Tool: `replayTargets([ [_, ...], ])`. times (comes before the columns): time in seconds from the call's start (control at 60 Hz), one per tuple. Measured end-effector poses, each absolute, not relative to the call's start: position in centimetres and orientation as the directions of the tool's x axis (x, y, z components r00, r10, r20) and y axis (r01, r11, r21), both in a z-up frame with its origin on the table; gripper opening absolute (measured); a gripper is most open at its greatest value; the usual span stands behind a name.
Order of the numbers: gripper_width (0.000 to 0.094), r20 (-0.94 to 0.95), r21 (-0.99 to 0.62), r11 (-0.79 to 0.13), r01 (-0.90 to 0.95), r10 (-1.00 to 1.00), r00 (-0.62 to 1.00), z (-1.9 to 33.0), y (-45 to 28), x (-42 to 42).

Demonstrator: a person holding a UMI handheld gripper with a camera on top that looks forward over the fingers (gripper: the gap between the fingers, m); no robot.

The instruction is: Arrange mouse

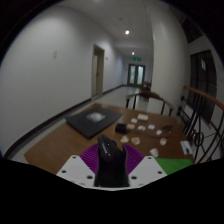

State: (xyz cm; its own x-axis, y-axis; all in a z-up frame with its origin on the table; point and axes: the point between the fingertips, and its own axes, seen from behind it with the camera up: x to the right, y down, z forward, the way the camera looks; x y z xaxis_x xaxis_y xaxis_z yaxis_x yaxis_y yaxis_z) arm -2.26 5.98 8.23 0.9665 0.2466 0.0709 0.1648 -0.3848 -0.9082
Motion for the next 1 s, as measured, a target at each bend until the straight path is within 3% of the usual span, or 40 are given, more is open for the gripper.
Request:
replayTargets([
  [0.1, 0.0328, 0.103, -0.947, -0.283, 0.152, 0.183, 0.978, 16.3, 4.5, 3.0],
  [0.217, 0.0325, 0.156, -0.951, -0.263, 0.161, 0.038, 0.987, 19.3, 3.8, 12.1],
  [0.283, 0.0324, 0.123, -0.943, -0.31, 0.12, 0.012, 0.992, 17.0, 3.6, 15.4],
  [0.333, 0.0323, 0.112, -0.922, -0.375, 0.099, -0.013, 0.994, 12.1, 3.7, 17.0],
  [0.483, 0.0324, 0.054, -0.848, -0.529, 0.023, -0.043, 0.998, 3.2, 3.3, 20.1],
  [0.6, 0.0327, 0.086, -0.81, -0.586, 0.038, -0.054, 0.995, -0.5, 3.3, 20.6],
  [0.683, 0.0326, 0.108, -0.821, -0.567, 0.056, -0.058, 0.992, -0.4, 3.7, 20.8],
  [0.717, 0.0344, 0.104, -0.819, -0.571, 0.05, -0.063, 0.993, -0.4, 3.7, 20.8],
  [0.867, 0.0606, 0.112, -0.8, -0.597, 0.059, -0.052, 0.992, -1.0, 3.6, 20.9],
  [0.95, 0.0873, 0.116, -0.804, -0.592, 0.064, -0.049, 0.992, 0.6, 2.9, 21.2],
  [1.0, 0.0842, 0.106, -0.812, -0.58, 0.061, -0.044, 0.993, 1.9, 2.1, 21.0],
])
